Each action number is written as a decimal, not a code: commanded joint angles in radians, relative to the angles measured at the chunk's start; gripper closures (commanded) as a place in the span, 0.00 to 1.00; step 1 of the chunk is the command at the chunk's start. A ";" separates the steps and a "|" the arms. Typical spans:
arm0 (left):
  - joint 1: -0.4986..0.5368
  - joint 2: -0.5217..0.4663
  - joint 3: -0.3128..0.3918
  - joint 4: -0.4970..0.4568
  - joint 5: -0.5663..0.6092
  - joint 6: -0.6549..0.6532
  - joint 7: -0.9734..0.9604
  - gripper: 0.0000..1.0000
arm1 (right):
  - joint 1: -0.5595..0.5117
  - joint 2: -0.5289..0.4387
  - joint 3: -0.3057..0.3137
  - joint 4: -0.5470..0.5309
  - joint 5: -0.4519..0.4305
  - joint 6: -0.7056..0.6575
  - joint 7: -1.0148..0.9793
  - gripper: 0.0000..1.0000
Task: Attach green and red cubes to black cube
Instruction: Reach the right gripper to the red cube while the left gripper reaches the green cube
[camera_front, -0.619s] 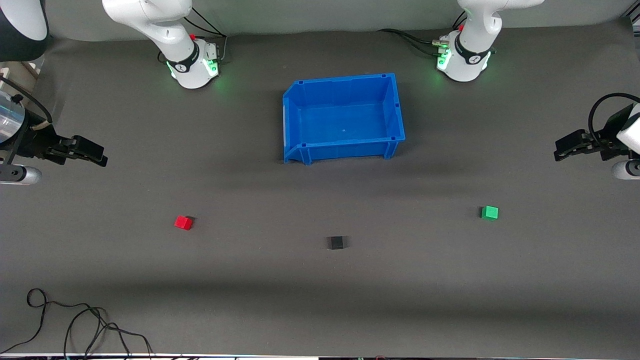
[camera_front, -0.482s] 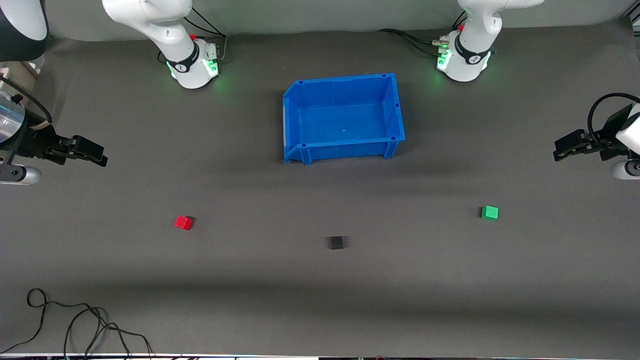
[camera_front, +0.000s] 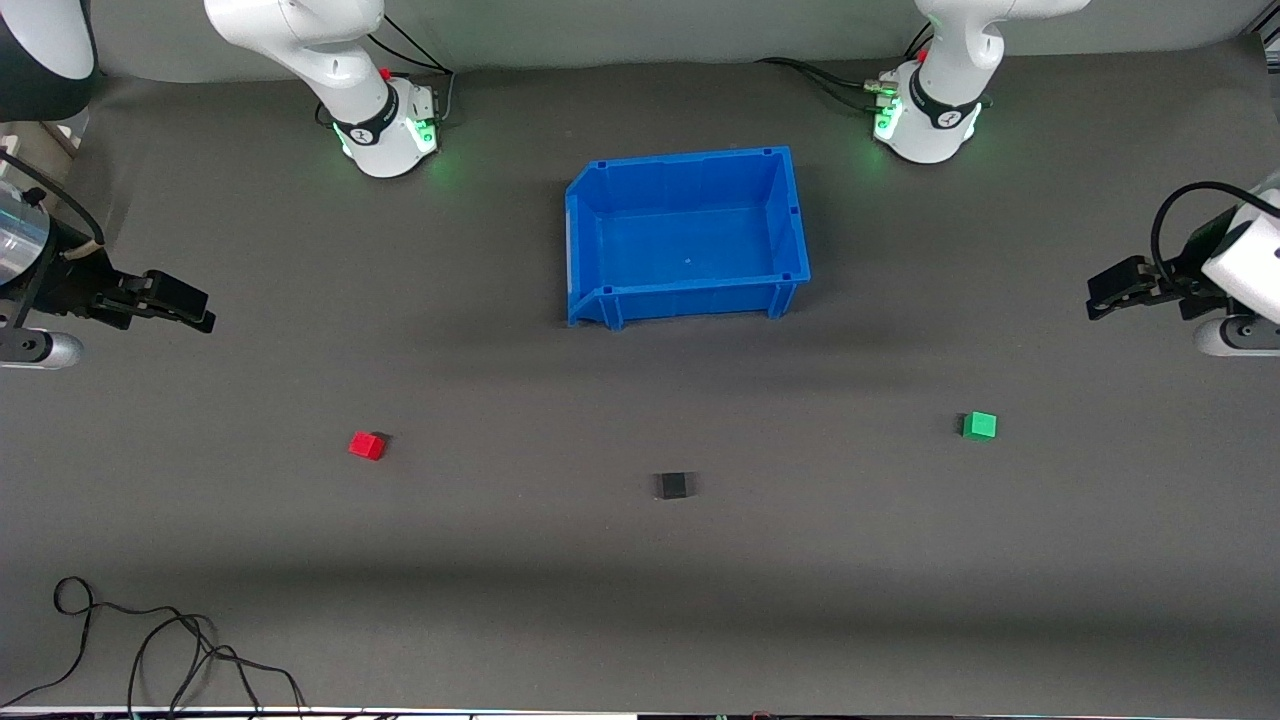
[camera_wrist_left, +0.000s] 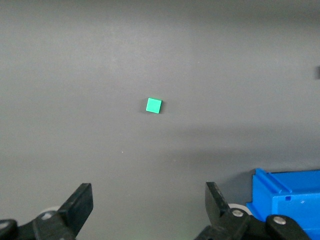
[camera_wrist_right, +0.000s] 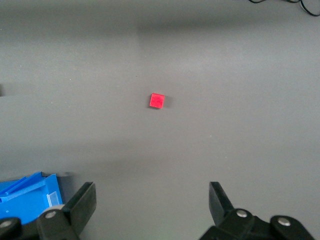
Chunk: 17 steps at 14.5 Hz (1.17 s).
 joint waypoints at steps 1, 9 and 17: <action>-0.013 0.032 0.007 -0.006 -0.004 0.005 -0.084 0.00 | 0.000 0.036 -0.004 0.038 -0.010 -0.017 -0.022 0.00; 0.008 0.104 0.015 -0.105 0.011 0.139 -0.605 0.00 | -0.003 0.036 -0.010 0.037 -0.016 -0.016 -0.019 0.00; 0.040 0.231 0.016 -0.270 0.011 0.437 -1.117 0.00 | -0.008 0.143 -0.013 0.046 0.000 0.043 -0.004 0.00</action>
